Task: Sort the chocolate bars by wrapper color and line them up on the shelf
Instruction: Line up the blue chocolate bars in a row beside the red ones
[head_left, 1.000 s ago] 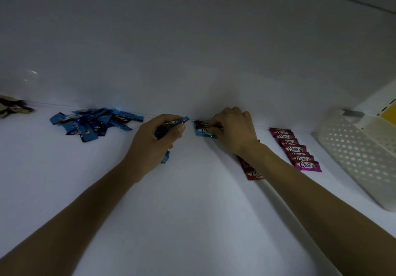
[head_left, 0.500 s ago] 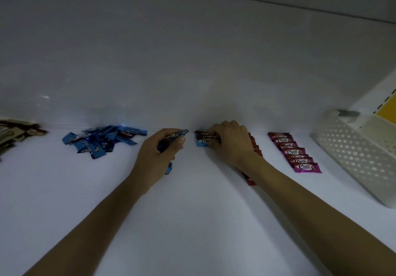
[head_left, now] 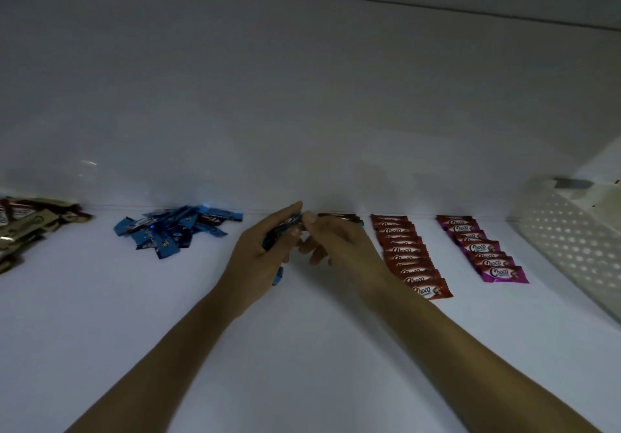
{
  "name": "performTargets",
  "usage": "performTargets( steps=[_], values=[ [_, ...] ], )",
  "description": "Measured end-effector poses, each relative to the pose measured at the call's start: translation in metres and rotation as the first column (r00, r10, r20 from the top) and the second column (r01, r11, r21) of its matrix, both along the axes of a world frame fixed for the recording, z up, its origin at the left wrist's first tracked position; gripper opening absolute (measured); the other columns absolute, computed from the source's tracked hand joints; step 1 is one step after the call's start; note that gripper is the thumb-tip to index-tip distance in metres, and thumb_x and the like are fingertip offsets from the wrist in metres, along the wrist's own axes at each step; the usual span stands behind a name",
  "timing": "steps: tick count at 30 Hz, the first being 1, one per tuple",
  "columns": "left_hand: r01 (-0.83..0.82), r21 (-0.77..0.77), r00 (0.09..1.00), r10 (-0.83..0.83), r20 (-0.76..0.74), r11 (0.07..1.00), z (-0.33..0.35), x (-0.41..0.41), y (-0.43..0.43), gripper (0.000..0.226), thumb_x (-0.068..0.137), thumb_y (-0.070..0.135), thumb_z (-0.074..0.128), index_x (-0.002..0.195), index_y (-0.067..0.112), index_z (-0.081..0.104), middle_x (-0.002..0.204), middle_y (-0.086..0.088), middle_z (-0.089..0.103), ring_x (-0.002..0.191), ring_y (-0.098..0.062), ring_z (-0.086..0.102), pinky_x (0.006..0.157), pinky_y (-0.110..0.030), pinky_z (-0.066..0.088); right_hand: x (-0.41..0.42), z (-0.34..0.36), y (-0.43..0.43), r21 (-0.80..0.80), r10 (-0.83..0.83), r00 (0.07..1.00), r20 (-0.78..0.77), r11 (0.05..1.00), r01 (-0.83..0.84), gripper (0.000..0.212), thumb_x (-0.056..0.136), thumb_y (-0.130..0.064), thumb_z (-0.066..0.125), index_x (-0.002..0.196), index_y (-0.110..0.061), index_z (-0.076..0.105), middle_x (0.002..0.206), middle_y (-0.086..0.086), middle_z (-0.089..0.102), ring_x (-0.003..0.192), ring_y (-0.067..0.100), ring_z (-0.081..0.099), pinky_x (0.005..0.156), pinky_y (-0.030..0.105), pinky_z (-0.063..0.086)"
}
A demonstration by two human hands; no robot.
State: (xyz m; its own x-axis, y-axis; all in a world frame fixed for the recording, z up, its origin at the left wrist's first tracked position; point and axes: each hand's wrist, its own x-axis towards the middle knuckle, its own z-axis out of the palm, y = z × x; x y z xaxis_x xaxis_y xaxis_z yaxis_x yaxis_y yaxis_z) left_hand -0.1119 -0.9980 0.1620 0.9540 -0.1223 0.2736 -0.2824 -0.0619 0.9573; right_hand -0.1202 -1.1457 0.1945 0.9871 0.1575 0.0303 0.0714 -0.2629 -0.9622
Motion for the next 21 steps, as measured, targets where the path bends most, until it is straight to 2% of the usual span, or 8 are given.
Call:
performTargets(
  steps=[3,6,9,13,16,21],
  values=[
    [0.009,0.036,1.0,-0.009,0.004,0.999,-0.001,-0.001,-0.002,0.036,0.095,0.017,0.051,0.12,0.044,0.05,0.059,0.011,0.057,0.055,-0.016,0.044,0.045,-0.018,0.039,0.002,-0.001,0.001,0.117,0.002,0.999,-0.035,0.993,0.002,0.027,0.093,-0.033,0.054,0.085,-0.011,0.068,0.075,-0.004,0.065,0.06,-0.001,0.057,0.054,0.012,0.042],
    [0.025,0.064,0.999,-0.027,0.031,0.998,-0.001,0.001,-0.002,0.032,0.093,0.021,0.053,0.12,0.037,0.053,0.064,0.02,0.063,0.055,-0.004,0.049,0.05,-0.013,0.041,0.008,-0.004,-0.004,0.168,-0.005,0.993,-0.115,0.985,0.024,0.029,0.091,-0.038,0.057,0.094,-0.012,0.069,0.073,-0.007,0.068,0.063,0.005,0.058,0.061,0.021,0.043],
    [0.027,0.062,0.999,-0.029,0.034,0.998,-0.002,0.004,-0.001,0.025,0.091,0.023,0.054,0.111,0.039,0.058,0.072,0.016,0.066,0.057,-0.007,0.049,0.051,-0.022,0.043,0.011,-0.006,-0.007,0.285,-0.038,0.988,-0.152,0.955,0.081,0.025,0.094,-0.035,0.055,0.088,-0.014,0.067,0.07,-0.003,0.068,0.062,0.009,0.059,0.06,0.024,0.043],
    [-0.003,0.032,1.0,0.003,0.022,0.999,-0.003,0.004,-0.001,0.025,0.094,0.016,0.056,0.109,0.036,0.06,0.069,0.009,0.065,0.057,-0.016,0.046,0.047,-0.022,0.041,0.01,-0.006,-0.01,0.463,0.023,0.977,-0.211,0.883,0.079,0.024,0.096,-0.013,0.042,0.094,-0.012,0.065,0.077,0.002,0.07,0.062,0.013,0.062,0.061,0.024,0.045],
    [-0.016,0.023,1.0,0.016,0.02,1.0,-0.003,0.004,0.0,0.026,0.094,0.016,0.057,0.109,0.036,0.061,0.07,0.006,0.065,0.058,-0.023,0.045,0.045,-0.023,0.041,0.008,-0.009,-0.012,0.452,0.025,0.983,-0.181,0.89,0.06,0.026,0.095,-0.002,0.039,0.097,-0.012,0.063,0.082,0.003,0.072,0.063,0.013,0.065,0.06,0.024,0.049],
    [-0.02,-0.005,1.0,0.02,0.001,1.0,-0.001,0.003,0.0,0.027,0.094,0.015,0.056,0.111,0.036,0.06,0.069,0.009,0.066,0.059,-0.021,0.044,0.045,-0.021,0.041,0.008,-0.012,-0.016,0.406,0.017,0.991,-0.131,0.913,0.038,0.019,0.092,0.001,0.052,0.101,-0.011,0.065,0.095,0.007,0.071,0.071,0.016,0.067,0.065,0.024,0.054]
  ],
)
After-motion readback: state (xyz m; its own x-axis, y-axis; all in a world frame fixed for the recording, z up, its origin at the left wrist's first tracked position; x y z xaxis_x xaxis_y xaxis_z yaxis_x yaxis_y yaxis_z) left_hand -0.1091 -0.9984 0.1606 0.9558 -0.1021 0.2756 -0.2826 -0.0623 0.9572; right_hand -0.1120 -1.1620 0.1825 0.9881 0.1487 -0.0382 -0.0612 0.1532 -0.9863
